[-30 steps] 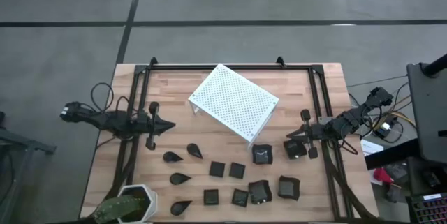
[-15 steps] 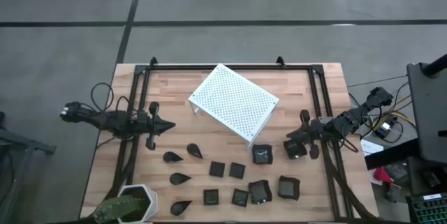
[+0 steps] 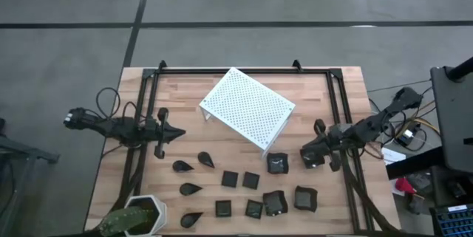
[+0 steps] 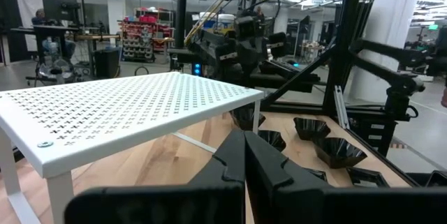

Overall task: Pick & Place Mini shaped plates
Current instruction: Put the distorted square plate on the shelf

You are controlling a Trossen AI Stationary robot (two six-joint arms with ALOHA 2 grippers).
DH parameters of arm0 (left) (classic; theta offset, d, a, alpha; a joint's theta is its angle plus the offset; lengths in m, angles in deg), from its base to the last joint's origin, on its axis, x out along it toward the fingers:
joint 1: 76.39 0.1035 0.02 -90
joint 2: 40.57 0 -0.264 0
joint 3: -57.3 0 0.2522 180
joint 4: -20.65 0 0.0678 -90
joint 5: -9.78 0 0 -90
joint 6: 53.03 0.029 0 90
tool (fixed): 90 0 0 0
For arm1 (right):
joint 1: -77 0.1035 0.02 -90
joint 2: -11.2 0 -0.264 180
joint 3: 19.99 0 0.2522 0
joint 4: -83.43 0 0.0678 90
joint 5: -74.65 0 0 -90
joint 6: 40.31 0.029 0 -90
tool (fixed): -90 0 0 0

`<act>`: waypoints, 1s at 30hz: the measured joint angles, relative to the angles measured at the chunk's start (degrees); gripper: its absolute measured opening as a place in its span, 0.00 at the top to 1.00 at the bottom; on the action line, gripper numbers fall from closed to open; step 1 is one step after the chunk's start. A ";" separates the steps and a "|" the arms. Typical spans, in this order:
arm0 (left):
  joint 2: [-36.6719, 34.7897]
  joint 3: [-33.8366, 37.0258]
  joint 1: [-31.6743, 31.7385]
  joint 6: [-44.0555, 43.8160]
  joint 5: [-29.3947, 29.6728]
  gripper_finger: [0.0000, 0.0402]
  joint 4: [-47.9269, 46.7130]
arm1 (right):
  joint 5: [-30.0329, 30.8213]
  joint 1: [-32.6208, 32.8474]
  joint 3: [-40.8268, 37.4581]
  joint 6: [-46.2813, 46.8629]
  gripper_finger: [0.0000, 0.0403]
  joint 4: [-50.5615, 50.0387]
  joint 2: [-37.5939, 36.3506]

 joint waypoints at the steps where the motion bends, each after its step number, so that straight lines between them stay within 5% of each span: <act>1: 0.00 0.00 0.02 0.00 -0.01 1.00 0.00 | 0.07 0.00 1.00 1.46 0.98 -0.07 2.72; 5: 0.00 0.00 0.02 0.02 0.00 1.00 0.00 | 0.23 0.02 7.18 4.78 0.97 -5.46 14.14; 14: 0.00 0.00 0.02 0.01 0.00 1.00 0.00 | 0.59 0.70 29.40 14.49 0.84 -39.70 34.87; 18: 0.00 0.00 0.02 0.00 -0.01 1.00 0.00 | -4.61 2.38 37.94 11.52 0.80 -49.99 42.04; 30: 0.00 0.00 0.02 0.02 -0.01 1.00 0.00 | -8.38 11.22 45.72 21.31 0.80 -72.07 59.74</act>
